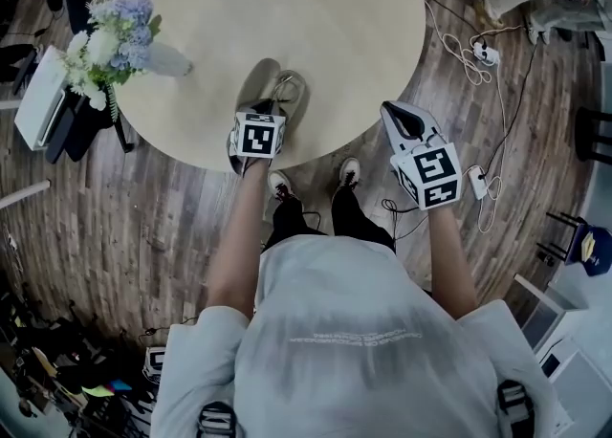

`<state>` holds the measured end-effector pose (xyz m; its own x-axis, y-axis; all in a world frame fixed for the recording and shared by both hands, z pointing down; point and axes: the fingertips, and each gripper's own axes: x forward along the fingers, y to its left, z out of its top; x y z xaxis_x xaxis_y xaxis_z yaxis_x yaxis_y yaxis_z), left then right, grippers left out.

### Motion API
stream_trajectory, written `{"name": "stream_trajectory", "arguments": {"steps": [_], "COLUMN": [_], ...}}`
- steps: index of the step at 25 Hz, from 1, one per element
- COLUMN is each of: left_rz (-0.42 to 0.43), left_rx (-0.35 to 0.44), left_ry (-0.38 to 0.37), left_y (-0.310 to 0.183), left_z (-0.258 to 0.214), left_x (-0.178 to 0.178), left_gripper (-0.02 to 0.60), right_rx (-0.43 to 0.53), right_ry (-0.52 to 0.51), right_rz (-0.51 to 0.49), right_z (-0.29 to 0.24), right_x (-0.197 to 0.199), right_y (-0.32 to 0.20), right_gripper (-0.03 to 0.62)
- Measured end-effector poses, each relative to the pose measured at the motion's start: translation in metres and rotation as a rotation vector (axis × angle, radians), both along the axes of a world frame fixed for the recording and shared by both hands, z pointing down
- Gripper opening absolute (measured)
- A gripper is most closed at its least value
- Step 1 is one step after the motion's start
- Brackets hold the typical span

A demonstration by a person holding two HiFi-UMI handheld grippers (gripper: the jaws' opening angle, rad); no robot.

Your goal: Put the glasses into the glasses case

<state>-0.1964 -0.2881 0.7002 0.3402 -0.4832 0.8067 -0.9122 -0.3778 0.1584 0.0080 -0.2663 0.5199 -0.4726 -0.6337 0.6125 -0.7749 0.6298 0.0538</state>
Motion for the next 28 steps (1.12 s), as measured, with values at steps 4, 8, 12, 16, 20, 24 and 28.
{"name": "stream_trajectory", "arguments": {"steps": [4, 8, 12, 16, 20, 24, 28], "left_rz": [0.033, 0.088, 0.073, 0.038, -0.005, -0.027, -0.053], "left_rx": [0.006, 0.031, 0.047, 0.088, 0.149, 0.246, 0.349], "left_ry": [-0.042, -0.061, -0.063, -0.067, -0.054, -0.034, -0.013], "left_y": [0.000, -0.001, 0.000, 0.003, 0.005, 0.003, 0.002], "left_z": [0.003, 0.000, -0.007, -0.021, -0.049, -0.090, -0.139], "left_x": [0.008, 0.012, 0.006, -0.006, -0.024, -0.041, -0.055], "left_gripper": [0.018, 0.020, 0.115, 0.115, 0.115, 0.092, 0.057], "right_rx": [-0.012, -0.010, 0.004, 0.022, 0.053, 0.113, 0.200], "right_ry": [0.000, -0.004, -0.010, -0.021, -0.029, -0.039, -0.039], "right_rz": [0.017, 0.026, 0.032, 0.033, 0.022, -0.004, -0.046], "right_z": [0.005, 0.006, 0.000, -0.007, -0.020, -0.043, -0.075], "right_x": [0.010, 0.016, 0.022, 0.026, 0.026, 0.020, 0.010], "right_y": [0.007, 0.013, 0.018, 0.021, 0.019, 0.007, -0.010], "right_gripper": [0.000, 0.000, 0.000, 0.000, 0.000, 0.000, 0.000]}}
